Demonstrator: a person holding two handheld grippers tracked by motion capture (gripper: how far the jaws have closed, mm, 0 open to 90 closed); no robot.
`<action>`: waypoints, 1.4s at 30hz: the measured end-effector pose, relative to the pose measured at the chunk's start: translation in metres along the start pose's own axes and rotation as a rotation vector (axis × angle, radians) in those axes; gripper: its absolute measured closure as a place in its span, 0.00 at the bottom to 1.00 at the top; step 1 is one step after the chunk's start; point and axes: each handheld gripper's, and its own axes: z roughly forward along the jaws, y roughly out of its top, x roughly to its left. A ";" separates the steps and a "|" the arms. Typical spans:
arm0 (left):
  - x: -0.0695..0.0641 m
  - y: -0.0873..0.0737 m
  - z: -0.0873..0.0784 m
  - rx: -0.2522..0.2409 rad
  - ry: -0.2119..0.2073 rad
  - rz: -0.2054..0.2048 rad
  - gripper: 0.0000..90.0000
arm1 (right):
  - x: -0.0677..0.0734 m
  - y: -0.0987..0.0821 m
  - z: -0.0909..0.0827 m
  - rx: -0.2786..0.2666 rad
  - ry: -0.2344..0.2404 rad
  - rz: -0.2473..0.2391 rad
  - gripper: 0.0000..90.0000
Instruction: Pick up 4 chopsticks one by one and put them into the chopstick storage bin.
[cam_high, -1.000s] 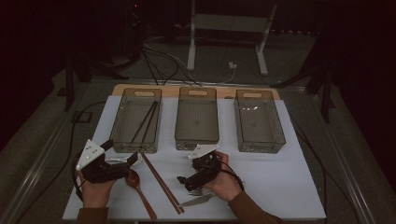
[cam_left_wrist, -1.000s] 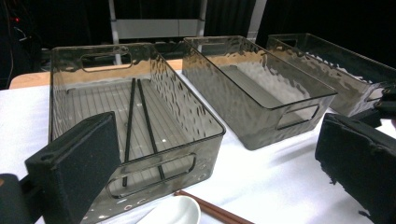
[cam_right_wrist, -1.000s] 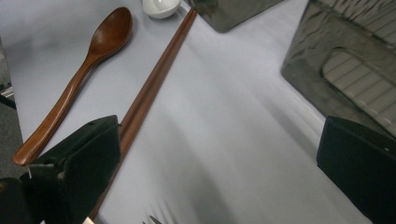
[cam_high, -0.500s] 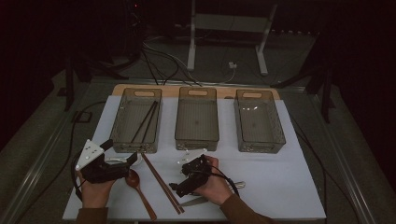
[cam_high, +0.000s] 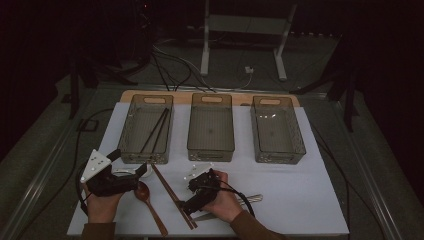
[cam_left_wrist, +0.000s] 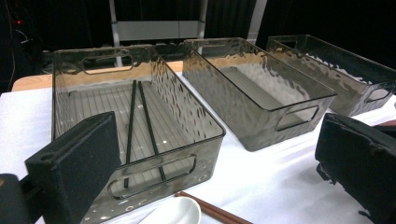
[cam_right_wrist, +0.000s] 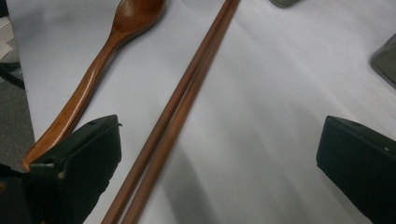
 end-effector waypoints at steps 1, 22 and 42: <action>0.000 0.000 0.000 0.000 0.000 -0.001 0.01 | 0.000 0.000 0.001 0.002 0.002 0.000 0.00; 0.001 -0.001 0.000 -0.001 0.003 -0.004 0.01 | 0.019 -0.001 0.015 0.063 0.016 -0.087 0.65; 0.002 -0.001 -0.001 -0.002 0.006 -0.007 0.01 | 0.023 0.000 0.013 0.134 0.009 -0.072 0.88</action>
